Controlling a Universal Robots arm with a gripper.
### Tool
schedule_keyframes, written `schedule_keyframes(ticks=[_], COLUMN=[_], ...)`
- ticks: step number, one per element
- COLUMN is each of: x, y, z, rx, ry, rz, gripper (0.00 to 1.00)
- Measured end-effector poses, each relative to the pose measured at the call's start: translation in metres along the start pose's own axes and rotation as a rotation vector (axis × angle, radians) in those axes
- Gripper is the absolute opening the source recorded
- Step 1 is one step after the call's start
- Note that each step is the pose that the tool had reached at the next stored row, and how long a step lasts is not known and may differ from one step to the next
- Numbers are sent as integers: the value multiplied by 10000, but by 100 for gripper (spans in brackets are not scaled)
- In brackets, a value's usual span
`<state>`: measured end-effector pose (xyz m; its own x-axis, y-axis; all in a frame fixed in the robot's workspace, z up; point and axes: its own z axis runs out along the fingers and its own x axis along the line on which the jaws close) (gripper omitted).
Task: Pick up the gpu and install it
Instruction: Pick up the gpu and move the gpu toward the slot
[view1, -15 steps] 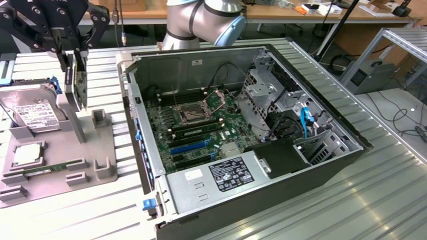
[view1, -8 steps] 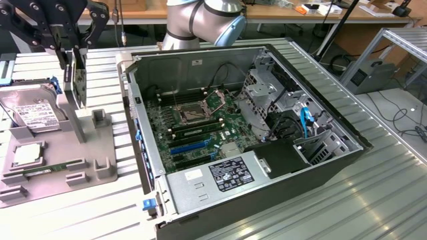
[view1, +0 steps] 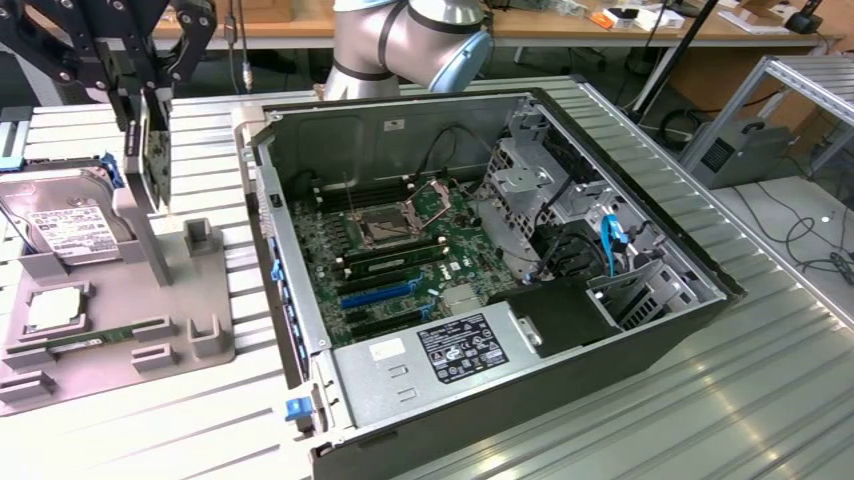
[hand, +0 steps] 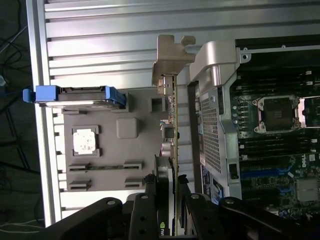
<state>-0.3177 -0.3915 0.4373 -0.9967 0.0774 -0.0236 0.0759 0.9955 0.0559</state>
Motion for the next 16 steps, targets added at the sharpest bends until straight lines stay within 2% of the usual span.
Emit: schedule_keyframes(ticks=[7, 16], x=[-2, -5], y=[4, 4], z=[-70, -72], rx=[-15, -14], ry=[1, 3], rz=[1, 0], gripper=[27, 27])
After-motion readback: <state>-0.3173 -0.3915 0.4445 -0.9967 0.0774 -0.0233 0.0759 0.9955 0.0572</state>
